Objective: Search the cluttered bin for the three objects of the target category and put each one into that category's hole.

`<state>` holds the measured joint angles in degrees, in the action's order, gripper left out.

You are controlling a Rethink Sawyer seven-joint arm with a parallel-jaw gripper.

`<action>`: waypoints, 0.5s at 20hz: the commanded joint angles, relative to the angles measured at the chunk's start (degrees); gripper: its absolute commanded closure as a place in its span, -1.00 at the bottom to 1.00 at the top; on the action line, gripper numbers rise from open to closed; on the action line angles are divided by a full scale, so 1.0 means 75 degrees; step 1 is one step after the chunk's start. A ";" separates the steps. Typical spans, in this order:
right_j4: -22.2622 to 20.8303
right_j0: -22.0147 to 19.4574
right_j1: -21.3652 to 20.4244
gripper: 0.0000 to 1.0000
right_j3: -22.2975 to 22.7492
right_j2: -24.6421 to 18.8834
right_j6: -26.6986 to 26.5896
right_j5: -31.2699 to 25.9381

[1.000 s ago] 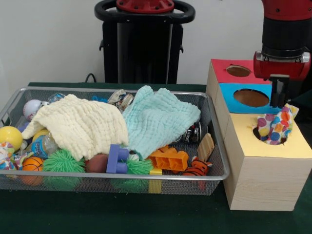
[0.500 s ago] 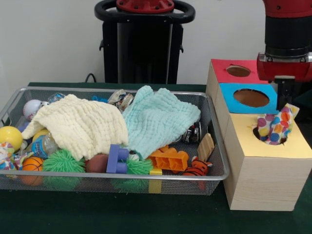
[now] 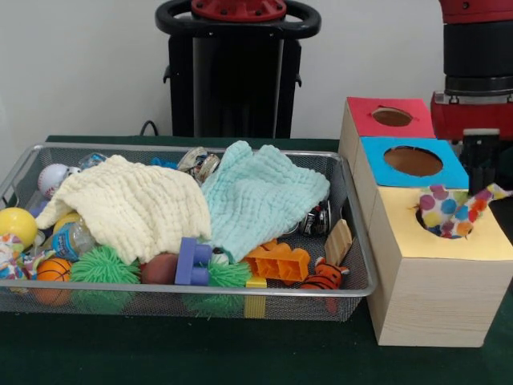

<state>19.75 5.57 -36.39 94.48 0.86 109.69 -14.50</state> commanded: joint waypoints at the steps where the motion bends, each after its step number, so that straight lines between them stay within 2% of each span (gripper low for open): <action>1: 0.0278 -0.0085 0.0768 1.00 -0.0794 -0.0258 0.1441 0.0707; 5: 0.0364 0.0117 0.1088 1.00 -0.1127 0.0136 0.1540 0.0730; 10: 0.0504 0.0522 0.1897 1.00 -0.1719 0.1027 0.1680 0.0386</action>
<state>20.51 7.85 -30.27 87.16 4.02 109.69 -11.51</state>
